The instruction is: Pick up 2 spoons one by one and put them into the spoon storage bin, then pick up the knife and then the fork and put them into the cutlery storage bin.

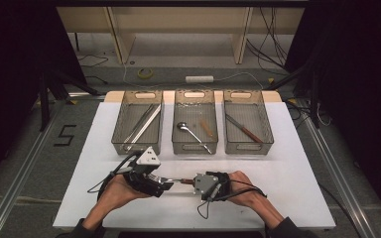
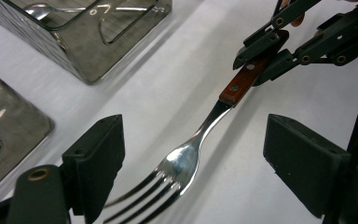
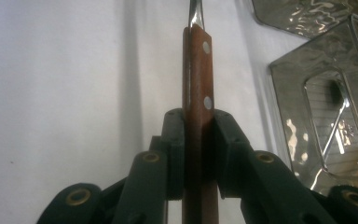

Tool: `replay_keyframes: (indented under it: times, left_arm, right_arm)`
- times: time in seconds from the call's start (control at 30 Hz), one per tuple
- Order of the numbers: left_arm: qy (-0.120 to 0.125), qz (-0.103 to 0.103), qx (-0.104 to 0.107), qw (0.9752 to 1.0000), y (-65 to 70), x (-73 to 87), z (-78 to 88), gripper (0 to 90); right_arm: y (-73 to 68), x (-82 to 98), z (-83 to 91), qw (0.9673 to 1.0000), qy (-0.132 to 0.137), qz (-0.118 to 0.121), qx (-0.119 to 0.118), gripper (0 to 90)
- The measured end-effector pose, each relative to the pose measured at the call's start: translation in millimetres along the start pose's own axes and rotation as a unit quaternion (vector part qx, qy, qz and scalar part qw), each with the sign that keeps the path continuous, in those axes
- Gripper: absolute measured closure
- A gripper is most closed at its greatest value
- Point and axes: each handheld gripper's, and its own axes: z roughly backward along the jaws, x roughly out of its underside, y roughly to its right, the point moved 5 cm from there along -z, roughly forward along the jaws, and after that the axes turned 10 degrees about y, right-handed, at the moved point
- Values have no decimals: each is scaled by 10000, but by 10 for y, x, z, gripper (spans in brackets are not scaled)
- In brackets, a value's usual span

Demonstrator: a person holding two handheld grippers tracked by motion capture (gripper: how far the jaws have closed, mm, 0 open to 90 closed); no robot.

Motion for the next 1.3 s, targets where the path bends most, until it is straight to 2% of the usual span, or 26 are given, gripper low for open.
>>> replay_keyframes:
  times: [0.23,0.37,0.63,0.87,0.93,1.27,1.3]
  left_arm:
    - [285,89,-163,9994,-42,-16,70,185]
    - [554,190,-274,9979,-72,-38,131,175]
    - [1002,346,-507,9931,-138,-67,223,167]
    - [1106,341,-570,9916,-149,-22,252,158]
    - [1140,375,-566,9912,-154,-14,261,158]
    - [1406,476,-617,9870,-191,47,294,157]
    - [1438,513,-624,9863,-196,55,296,157]
  right_arm:
    - [43,36,22,10000,-34,-52,66,768]
    - [71,65,38,9997,-75,-138,166,768]
    - [224,173,103,9986,-109,-330,391,768]
    - [313,259,178,9971,-212,-520,513,768]
    - [329,274,194,9960,-225,-640,580,768]
    - [411,292,289,9933,-121,-883,742,768]
    - [426,293,304,9935,-113,-841,759,768]
